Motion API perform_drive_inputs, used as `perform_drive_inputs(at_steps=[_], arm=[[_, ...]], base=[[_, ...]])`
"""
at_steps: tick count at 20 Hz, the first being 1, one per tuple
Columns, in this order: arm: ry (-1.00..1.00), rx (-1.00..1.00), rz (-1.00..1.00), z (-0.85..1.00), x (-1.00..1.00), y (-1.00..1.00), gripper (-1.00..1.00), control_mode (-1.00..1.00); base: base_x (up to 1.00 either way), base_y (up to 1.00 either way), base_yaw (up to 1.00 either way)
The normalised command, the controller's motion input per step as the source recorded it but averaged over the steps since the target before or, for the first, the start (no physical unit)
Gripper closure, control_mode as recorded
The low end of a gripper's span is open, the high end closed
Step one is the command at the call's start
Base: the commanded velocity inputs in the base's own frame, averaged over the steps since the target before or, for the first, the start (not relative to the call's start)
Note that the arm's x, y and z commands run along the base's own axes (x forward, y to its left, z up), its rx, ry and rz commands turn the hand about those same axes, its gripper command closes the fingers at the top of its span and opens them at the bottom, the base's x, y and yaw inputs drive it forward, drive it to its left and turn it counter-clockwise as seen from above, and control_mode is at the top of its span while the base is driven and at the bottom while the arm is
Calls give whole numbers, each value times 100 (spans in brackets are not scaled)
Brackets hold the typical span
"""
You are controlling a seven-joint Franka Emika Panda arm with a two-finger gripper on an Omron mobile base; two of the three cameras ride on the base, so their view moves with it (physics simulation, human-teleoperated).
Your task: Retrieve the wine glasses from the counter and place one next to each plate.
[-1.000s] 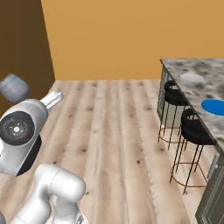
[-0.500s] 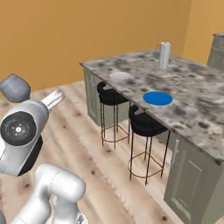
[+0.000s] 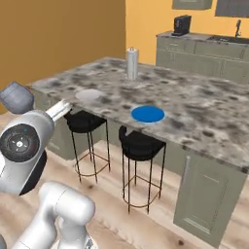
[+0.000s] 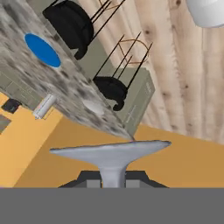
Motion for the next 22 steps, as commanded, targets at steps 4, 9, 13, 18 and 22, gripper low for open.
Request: perform_drive_inputs(at_steps=[4,9,13,18,22], arm=[[0,0,0,0,0,0,100,100],[0,0,0,0,0,0,100,100],[0,0,0,0,0,0,100,100],[0,0,0,0,0,0,100,100],[0,0,0,0,0,0,100,100]], base=[[88,65,-74],[66,47,-78],[-11,92,-36],[-32,95,-10],[31,-31,0]])
